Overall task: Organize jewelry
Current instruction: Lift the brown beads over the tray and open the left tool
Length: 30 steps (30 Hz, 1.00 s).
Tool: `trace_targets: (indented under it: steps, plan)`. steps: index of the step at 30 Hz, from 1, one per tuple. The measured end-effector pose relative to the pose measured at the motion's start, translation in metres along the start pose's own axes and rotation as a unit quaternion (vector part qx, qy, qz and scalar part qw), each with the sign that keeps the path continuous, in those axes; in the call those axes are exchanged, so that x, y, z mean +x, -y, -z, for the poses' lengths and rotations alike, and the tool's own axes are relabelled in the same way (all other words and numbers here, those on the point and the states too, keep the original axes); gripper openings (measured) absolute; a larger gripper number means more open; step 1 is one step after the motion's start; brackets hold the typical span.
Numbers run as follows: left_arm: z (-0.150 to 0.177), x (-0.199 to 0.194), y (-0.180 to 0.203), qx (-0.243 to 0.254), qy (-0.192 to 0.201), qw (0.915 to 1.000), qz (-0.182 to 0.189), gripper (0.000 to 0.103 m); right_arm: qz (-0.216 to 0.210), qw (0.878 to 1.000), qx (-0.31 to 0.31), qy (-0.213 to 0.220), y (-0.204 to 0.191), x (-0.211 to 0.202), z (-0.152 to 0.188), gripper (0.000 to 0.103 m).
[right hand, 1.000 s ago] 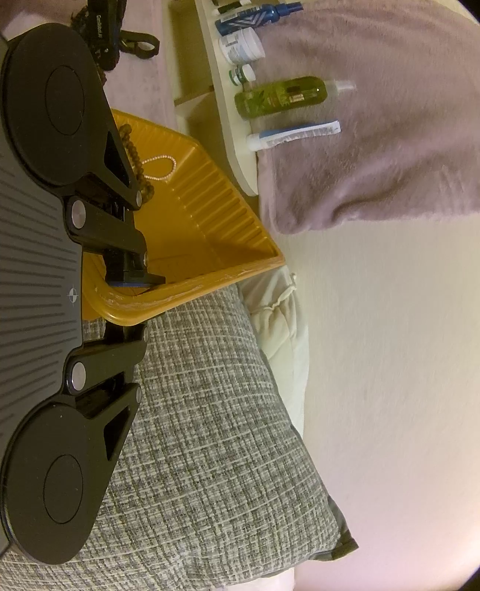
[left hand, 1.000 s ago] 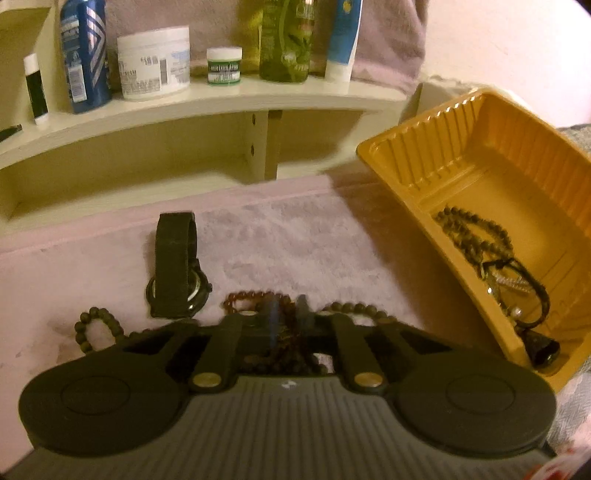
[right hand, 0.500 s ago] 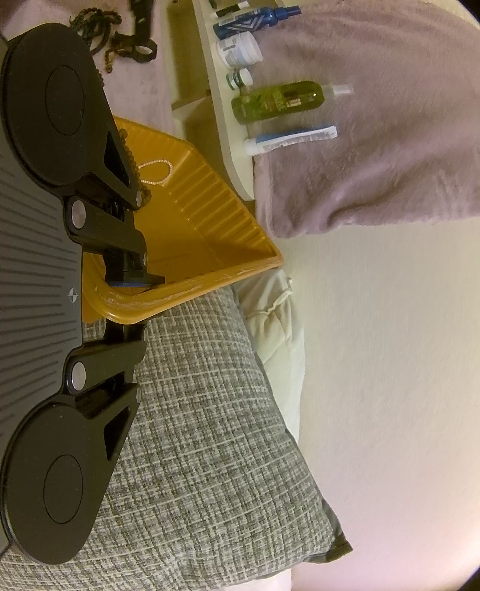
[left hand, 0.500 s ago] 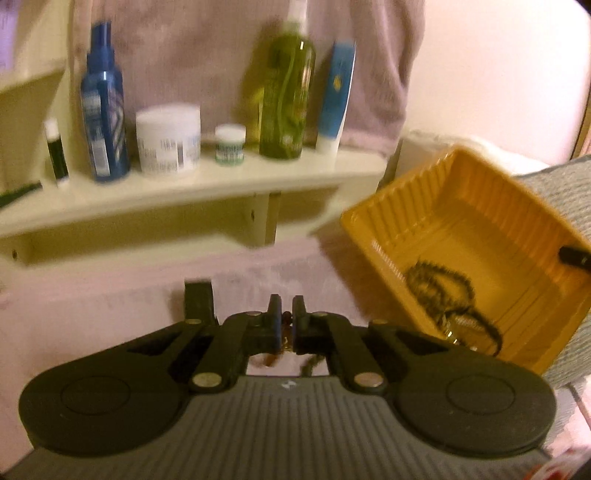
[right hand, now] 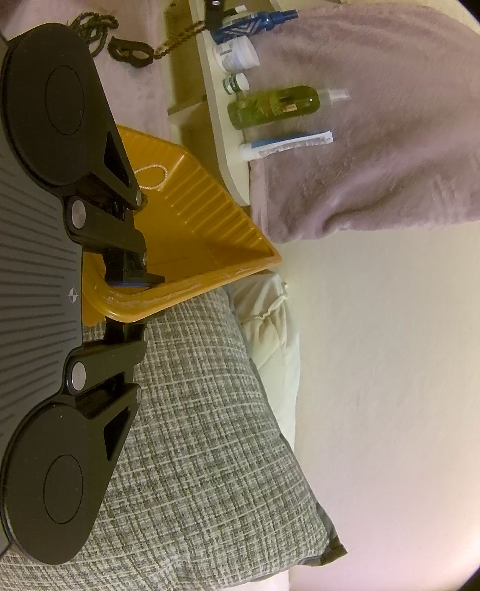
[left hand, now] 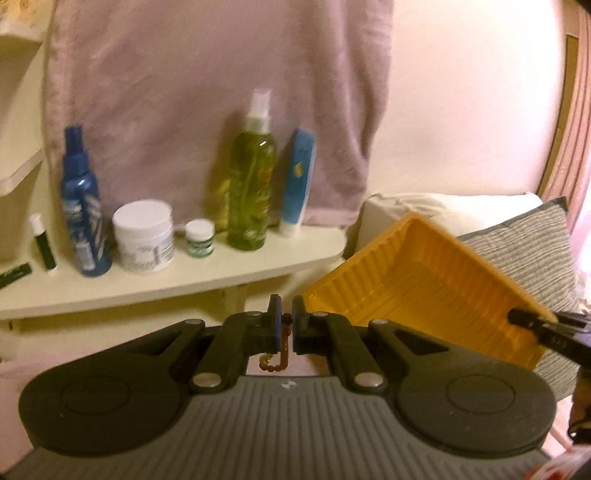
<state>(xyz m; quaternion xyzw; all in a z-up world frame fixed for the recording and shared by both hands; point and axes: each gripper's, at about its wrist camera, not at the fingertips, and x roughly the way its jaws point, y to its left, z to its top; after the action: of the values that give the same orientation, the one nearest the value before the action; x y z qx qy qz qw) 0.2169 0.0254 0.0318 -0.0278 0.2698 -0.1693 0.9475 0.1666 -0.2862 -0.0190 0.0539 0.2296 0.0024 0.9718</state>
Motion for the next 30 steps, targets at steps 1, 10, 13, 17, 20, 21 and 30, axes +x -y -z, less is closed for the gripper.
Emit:
trace_targets:
  steps: [1,10,13,17,20,21,30]
  plan:
    - [-0.002,0.001,0.004,0.002,0.001,1.0000,0.005,0.004,0.000,1.000,0.000,0.000,0.000,0.000,0.000,0.009]
    - [-0.005,0.015,0.055,0.020,-0.006,0.9978,0.063,0.004,-0.001,1.000,0.001,0.001,-0.001,0.000,0.000,0.009]
    - [-0.004,0.025,0.073,0.027,-0.015,0.9960,0.084,0.004,-0.001,1.000,0.002,0.001,-0.001,0.000,0.001,0.009]
    - [-0.002,0.037,0.094,0.039,-0.027,0.9937,0.101,0.004,-0.002,1.000,0.004,0.002,0.000,0.000,0.001,0.009]
    - [0.001,0.047,0.106,0.044,-0.037,0.9917,0.114,0.004,-0.003,1.000,0.005,0.002,0.001,-0.001,0.001,0.009]
    - [0.001,0.050,0.110,0.047,-0.041,0.9910,0.118,0.004,-0.003,1.000,0.005,0.002,0.001,-0.001,0.001,0.009]
    - [0.011,0.067,0.129,0.065,-0.064,0.9881,0.124,0.005,-0.003,1.000,0.007,0.002,0.002,-0.002,0.002,0.009]
